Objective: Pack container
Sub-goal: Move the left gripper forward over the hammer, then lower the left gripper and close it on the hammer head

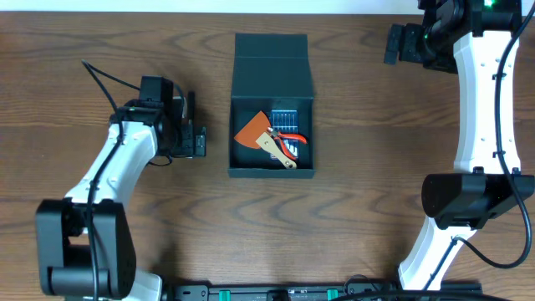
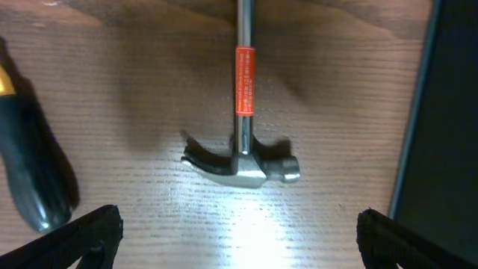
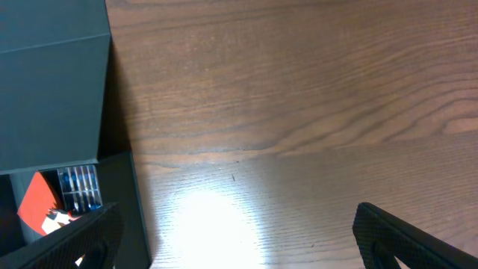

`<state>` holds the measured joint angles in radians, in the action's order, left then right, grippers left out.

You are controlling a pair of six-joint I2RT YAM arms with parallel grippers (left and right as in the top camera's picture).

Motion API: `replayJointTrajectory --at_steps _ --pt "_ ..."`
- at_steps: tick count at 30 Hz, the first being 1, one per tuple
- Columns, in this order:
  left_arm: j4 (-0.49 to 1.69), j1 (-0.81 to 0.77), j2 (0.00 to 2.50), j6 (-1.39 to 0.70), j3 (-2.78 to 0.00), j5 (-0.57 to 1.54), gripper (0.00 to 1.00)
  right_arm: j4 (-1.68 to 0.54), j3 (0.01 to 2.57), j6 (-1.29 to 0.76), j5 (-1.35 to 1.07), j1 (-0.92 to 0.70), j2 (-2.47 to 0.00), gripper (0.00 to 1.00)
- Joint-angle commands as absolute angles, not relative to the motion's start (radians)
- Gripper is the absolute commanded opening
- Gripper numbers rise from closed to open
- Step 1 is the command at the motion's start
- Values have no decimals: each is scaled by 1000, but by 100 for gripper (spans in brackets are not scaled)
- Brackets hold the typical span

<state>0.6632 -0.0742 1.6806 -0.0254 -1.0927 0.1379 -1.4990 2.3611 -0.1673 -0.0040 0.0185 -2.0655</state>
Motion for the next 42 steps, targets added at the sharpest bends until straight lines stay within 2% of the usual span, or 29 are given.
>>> replayJointTrajectory --at_steps 1,16,28,42 --pt "660 -76 1722 -23 -1106 115 99 -1500 2381 -152 -4 18 -2059 99" --pt "619 -76 1781 -55 -1106 115 99 -1500 2381 -152 -5 19 -2059 99" --pt "611 -76 1808 46 -1106 122 98 -1500 2381 -152 -5 19 -2059 99" --pt "607 -91 1876 52 -1106 122 98 -1500 2381 -152 -5 19 -2059 99"
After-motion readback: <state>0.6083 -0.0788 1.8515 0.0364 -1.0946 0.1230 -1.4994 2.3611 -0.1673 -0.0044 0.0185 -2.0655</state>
